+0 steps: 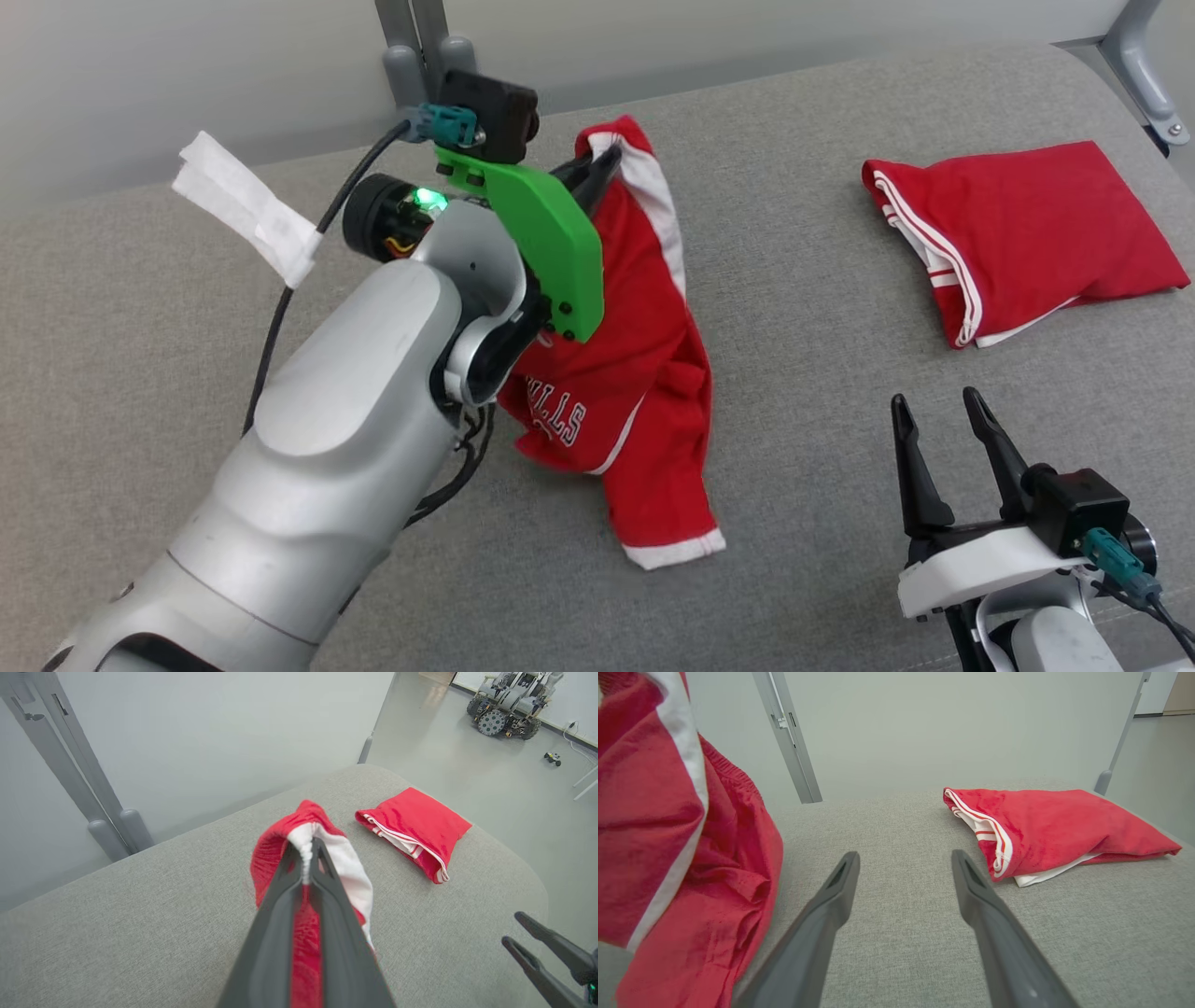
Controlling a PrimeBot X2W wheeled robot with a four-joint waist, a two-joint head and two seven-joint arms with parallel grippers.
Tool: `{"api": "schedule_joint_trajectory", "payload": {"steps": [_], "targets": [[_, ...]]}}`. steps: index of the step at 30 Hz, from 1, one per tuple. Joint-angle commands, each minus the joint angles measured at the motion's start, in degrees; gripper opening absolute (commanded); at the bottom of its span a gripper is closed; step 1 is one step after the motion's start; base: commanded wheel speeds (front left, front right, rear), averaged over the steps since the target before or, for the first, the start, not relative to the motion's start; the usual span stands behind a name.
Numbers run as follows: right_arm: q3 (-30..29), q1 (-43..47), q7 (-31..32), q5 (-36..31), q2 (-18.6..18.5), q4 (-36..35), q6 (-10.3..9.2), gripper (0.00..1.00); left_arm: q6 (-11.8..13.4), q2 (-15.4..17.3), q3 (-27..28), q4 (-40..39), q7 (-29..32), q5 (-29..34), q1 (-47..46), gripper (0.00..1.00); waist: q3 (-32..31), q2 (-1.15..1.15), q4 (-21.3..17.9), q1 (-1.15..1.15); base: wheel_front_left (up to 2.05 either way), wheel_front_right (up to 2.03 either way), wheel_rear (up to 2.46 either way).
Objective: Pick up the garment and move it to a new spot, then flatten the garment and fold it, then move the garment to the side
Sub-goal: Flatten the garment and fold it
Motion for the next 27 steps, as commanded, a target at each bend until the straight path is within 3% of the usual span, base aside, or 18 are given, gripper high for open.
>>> {"api": "schedule_joint_trajectory", "payload": {"steps": [1,7,10,19,23,27], "targets": [[0.06,-0.15,-0.02,0.38,-0.10,0.17,-0.02,1.00,0.70,-1.14,1.21,-0.19,-1.67,-0.61,-1.29,0.00,-0.03,0.00,-0.01,0.00,0.00,0.00,0.00],[0.15,-0.17,-0.02,0.61,-0.10,0.39,-0.02,1.00,2.92,-4.52,5.40,-0.38,-9.53,-2.45,-4.98,0.00,-0.09,0.00,-0.16,0.00,0.00,0.00,0.00],[0.21,-0.37,-0.02,0.68,-0.28,0.57,-0.02,1.00,2.65,-5.16,5.63,0.68,-12.87,-3.12,-6.65,0.00,-0.14,0.00,-0.42,0.00,0.00,0.00,0.00],[-0.67,0.27,-0.02,1.03,-0.12,0.74,-0.02,1.00,-2.94,-5.43,1.44,0.38,-14.98,-9.96,2.88,0.00,-0.12,0.00,-0.84,0.00,0.00,0.00,0.00],[-1.95,1.91,-0.02,1.02,-0.07,0.80,-0.02,1.00,-3.53,-0.72,0.28,-4.38,-14.82,-12.25,14.08,0.00,-1.13,0.00,0.00,0.00,0.00,0.00,0.00],[-3.71,3.75,-0.02,0.76,-0.19,0.64,-0.02,1.00,-2.60,7.06,-0.41,-10.83,-13.26,-14.25,26.22,0.00,-2.02,0.00,2.04,0.00,0.00,0.00,0.00]]}}
